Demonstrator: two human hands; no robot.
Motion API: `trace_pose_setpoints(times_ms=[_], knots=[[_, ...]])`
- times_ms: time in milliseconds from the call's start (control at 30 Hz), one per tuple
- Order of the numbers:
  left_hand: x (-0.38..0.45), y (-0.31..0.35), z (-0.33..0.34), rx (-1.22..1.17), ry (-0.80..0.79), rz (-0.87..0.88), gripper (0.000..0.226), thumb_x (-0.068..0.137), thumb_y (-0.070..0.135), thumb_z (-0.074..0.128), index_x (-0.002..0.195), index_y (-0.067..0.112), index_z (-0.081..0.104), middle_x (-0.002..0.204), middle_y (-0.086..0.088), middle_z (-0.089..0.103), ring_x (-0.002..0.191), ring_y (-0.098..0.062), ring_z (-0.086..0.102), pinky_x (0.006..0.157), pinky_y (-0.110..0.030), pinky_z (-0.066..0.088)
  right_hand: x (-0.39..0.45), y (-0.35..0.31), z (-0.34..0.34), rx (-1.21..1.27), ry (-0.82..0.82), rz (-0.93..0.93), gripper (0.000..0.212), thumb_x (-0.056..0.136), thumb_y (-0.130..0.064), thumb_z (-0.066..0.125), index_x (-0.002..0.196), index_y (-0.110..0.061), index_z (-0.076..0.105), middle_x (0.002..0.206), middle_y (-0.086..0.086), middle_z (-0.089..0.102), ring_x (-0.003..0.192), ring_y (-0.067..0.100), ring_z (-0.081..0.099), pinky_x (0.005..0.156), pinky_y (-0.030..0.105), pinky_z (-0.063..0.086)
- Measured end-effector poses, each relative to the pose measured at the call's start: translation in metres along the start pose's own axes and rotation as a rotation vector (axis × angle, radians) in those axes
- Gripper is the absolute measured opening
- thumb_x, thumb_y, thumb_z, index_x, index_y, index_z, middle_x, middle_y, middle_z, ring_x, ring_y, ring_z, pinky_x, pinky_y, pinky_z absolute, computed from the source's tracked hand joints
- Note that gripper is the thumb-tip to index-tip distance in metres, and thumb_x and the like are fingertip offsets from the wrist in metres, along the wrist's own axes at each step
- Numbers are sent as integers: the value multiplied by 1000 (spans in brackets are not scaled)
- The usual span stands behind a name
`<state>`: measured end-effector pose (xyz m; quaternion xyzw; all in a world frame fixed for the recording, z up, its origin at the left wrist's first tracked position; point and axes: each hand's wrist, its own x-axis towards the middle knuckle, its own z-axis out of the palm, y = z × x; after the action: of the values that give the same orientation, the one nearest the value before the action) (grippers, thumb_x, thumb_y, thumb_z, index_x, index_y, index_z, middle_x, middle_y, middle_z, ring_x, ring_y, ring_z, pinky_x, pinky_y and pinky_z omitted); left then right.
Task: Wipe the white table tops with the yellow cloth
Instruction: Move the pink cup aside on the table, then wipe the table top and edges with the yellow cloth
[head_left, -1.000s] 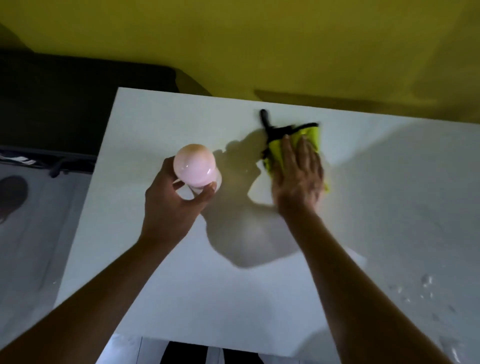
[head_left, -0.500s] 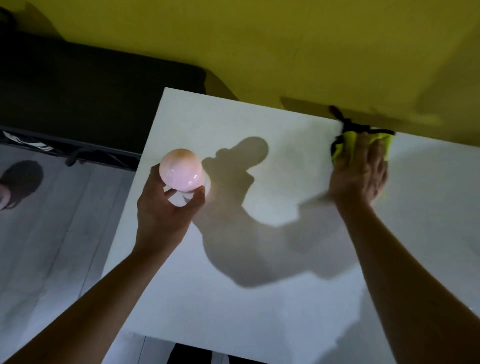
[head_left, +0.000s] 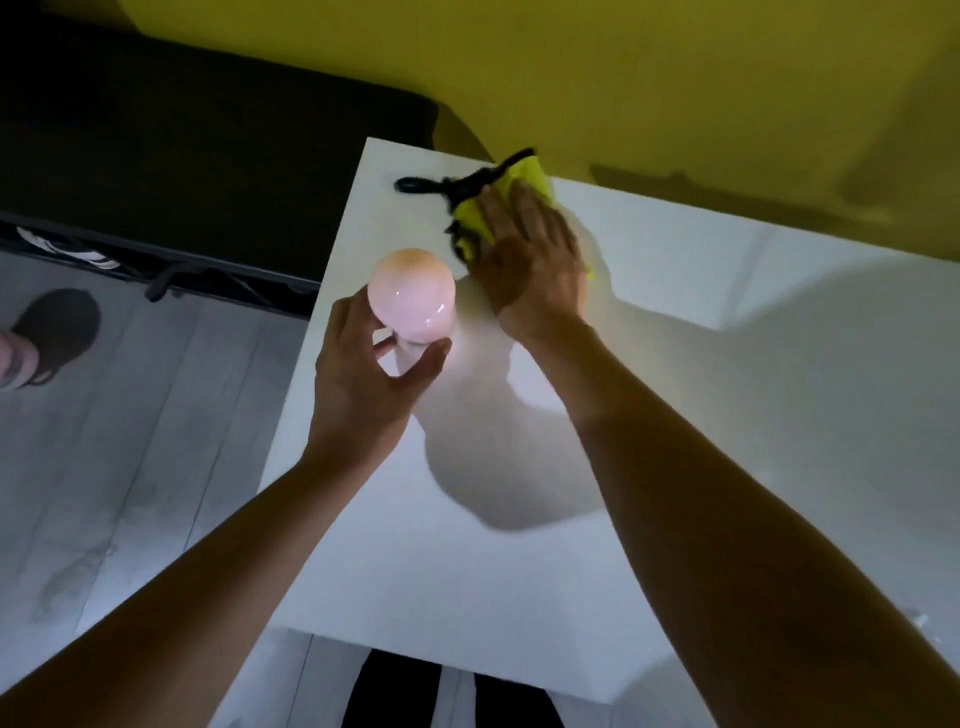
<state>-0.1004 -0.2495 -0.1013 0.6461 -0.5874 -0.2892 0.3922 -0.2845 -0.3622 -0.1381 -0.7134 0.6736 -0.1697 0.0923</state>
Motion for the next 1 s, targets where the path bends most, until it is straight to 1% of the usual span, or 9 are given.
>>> trace_pose_setpoints(times_ms=[200, 333, 433, 533, 633, 733, 867, 933, 1000], knots=[[25, 2, 13, 35, -64, 81, 78, 84, 38, 85, 146, 4, 51, 140, -18, 54, 119, -19, 61, 88, -26, 62, -56, 104, -39, -106, 174, 444, 59, 102, -49, 40, 156, -27, 34, 162, 13, 30, 149, 28, 30, 121, 39, 20], [44, 3, 22, 26, -58, 95, 78, 81, 39, 85, 142, 4, 53, 135, -16, 56, 113, -19, 64, 85, -33, 64, -91, 112, -46, -90, 242, 611, 60, 103, -54, 33, 156, -29, 32, 163, 10, 28, 150, 27, 26, 122, 38, 19], [51, 1, 19, 59, -109, 91, 79, 85, 36, 85, 149, 6, 49, 139, -12, 60, 118, -20, 65, 94, -37, 61, -111, 60, -22, -72, 269, 592, 57, 102, -47, 41, 155, -26, 37, 161, 12, 33, 149, 29, 29, 121, 39, 21], [27, -11, 2, 161, -184, 42, 79, 97, 21, 75, 162, 8, 32, 153, -10, 55, 135, -26, 58, 112, -42, 49, -137, -11, 3, -45, 284, 508, 56, 99, -43, 47, 151, -22, 44, 156, 14, 42, 144, 32, 38, 120, 40, 24], [-32, -31, -25, 287, -200, 80, 59, 102, 6, 57, 158, 6, 38, 153, -15, 53, 140, -33, 52, 115, -52, 46, -168, -71, 17, -16, 261, 504, 56, 101, -40, 46, 154, -22, 40, 158, 14, 38, 147, 31, 34, 122, 43, 23], [-87, -57, -43, 407, -240, 219, 49, 104, 9, 44, 152, -1, 45, 155, -21, 50, 145, -39, 46, 118, -57, 41, -195, -105, 22, -5, 200, 441, 57, 103, -41, 44, 156, -22, 34, 162, 13, 31, 151, 29, 26, 124, 44, 19], [-108, -65, -48, 519, -336, 270, 58, 107, 26, 35, 159, 1, 35, 168, -18, 31, 157, -38, 27, 127, -54, 27, -213, -72, 14, 16, 164, 209, 52, 103, -41, 50, 151, -22, 44, 158, 12, 38, 149, 27, 32, 121, 48, 26], [-108, -62, -47, 554, -358, 246, 63, 107, 33, 33, 162, 3, 29, 172, -16, 24, 160, -36, 19, 130, -50, 20, -220, -27, 3, -5, 224, 276, 50, 103, -42, 49, 149, -21, 48, 156, 16, 40, 145, 31, 37, 119, 50, 29], [-108, -62, -44, 589, -365, 241, 65, 108, 36, 33, 164, 4, 24, 173, -15, 18, 161, -35, 13, 131, -48, 14, -229, 23, -16, -72, 251, 458, 54, 103, -46, 46, 151, -23, 45, 157, 18, 38, 145, 34, 36, 118, 48, 30]])
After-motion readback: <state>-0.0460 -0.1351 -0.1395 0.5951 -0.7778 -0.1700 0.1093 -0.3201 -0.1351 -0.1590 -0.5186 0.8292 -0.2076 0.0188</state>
